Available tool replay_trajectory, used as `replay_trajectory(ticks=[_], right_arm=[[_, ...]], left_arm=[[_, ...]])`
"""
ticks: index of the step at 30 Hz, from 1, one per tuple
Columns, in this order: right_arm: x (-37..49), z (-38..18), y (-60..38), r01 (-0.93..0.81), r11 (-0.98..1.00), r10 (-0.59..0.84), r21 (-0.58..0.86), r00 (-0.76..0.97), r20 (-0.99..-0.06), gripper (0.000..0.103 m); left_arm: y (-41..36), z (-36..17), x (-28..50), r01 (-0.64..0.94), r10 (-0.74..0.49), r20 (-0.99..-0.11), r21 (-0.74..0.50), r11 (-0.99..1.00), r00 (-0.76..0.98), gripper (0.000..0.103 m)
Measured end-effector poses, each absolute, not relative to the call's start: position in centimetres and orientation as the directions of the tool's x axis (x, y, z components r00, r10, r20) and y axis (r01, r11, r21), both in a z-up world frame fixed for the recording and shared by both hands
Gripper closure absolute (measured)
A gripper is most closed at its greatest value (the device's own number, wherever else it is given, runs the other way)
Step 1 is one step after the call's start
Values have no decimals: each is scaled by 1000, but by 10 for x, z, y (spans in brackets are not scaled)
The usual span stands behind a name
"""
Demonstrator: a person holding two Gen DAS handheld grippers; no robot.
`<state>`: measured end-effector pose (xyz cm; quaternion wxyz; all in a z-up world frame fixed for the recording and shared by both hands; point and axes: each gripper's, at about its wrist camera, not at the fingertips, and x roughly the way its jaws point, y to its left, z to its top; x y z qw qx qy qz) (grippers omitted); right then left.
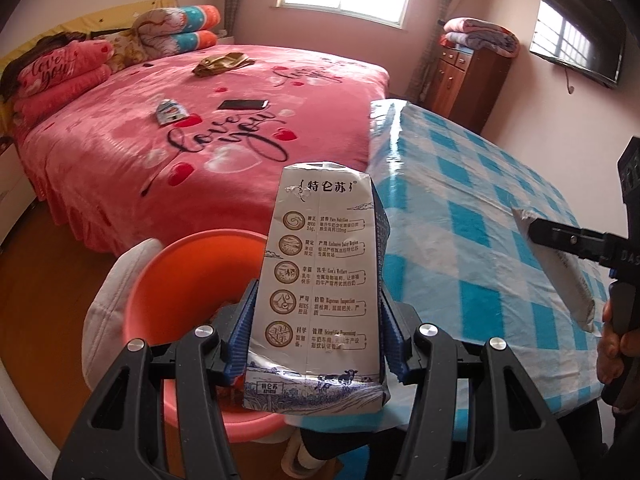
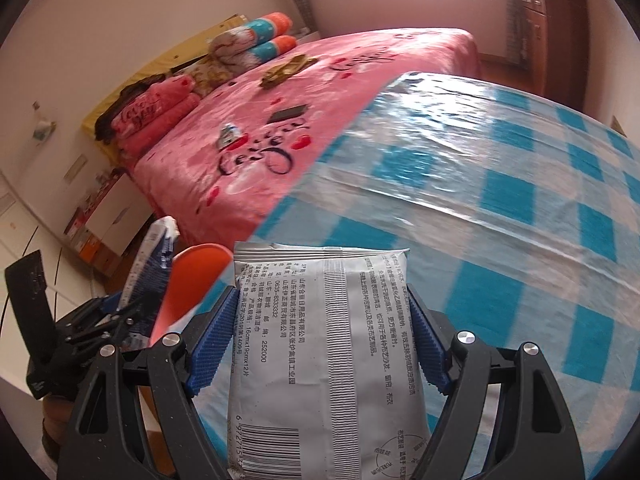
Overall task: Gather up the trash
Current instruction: 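Carry the milk carton and packet over the orange bucket and open both grippers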
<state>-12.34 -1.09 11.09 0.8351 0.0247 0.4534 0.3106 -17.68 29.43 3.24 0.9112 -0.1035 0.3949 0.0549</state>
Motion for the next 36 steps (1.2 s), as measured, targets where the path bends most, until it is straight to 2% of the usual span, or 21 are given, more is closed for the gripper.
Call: replay_trajectory(ticks=[19, 32, 36], right_arm=[[-144, 124, 129, -705, 639, 627, 308, 245, -740, 24], [-139, 116, 199, -757, 555, 669, 343, 162, -725, 22], [-133, 107, 203, -741, 561, 671, 368, 147, -726, 21]], left_arm=[[364, -2, -204, -342, 90, -777, -168, 925, 624, 47], [388, -32, -207, -420, 90, -812, -200, 885, 576, 47], [391, -41, -205, -439, 85, -826, -206, 874, 558, 38]])
